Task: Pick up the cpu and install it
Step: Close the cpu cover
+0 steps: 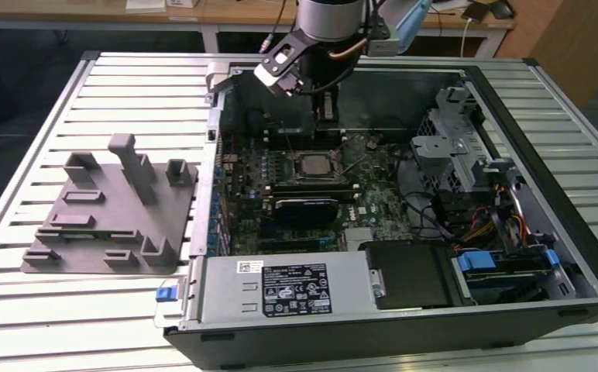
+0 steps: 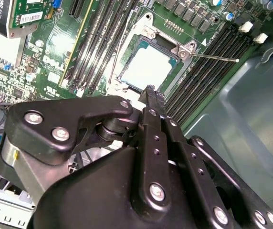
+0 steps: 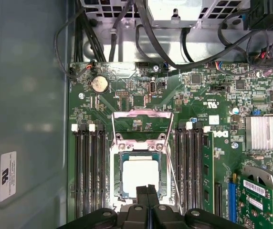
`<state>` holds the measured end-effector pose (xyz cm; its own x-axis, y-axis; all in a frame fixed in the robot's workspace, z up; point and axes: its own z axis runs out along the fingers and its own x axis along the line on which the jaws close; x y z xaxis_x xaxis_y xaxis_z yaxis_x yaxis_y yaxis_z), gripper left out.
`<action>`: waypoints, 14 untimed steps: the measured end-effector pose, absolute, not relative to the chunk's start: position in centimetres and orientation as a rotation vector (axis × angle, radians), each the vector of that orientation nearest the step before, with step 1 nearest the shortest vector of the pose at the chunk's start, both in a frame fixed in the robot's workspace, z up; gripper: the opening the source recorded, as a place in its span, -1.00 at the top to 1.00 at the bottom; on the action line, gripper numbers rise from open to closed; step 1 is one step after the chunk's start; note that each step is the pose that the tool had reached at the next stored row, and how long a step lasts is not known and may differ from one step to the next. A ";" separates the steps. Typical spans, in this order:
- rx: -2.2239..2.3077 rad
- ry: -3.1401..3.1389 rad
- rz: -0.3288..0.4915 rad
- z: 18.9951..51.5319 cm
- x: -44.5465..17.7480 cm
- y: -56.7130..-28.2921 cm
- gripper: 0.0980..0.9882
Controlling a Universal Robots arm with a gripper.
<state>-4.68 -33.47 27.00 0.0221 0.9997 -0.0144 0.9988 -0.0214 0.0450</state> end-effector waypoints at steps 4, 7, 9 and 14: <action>2.215 2.167 0.033 27.0 -4.2 -33.5 0.98; 2.215 2.167 0.033 27.0 -3.8 -33.5 0.98; 2.215 2.167 0.033 27.0 -3.4 -33.5 0.98; 2.215 2.167 0.033 27.0 -2.3 -33.5 0.98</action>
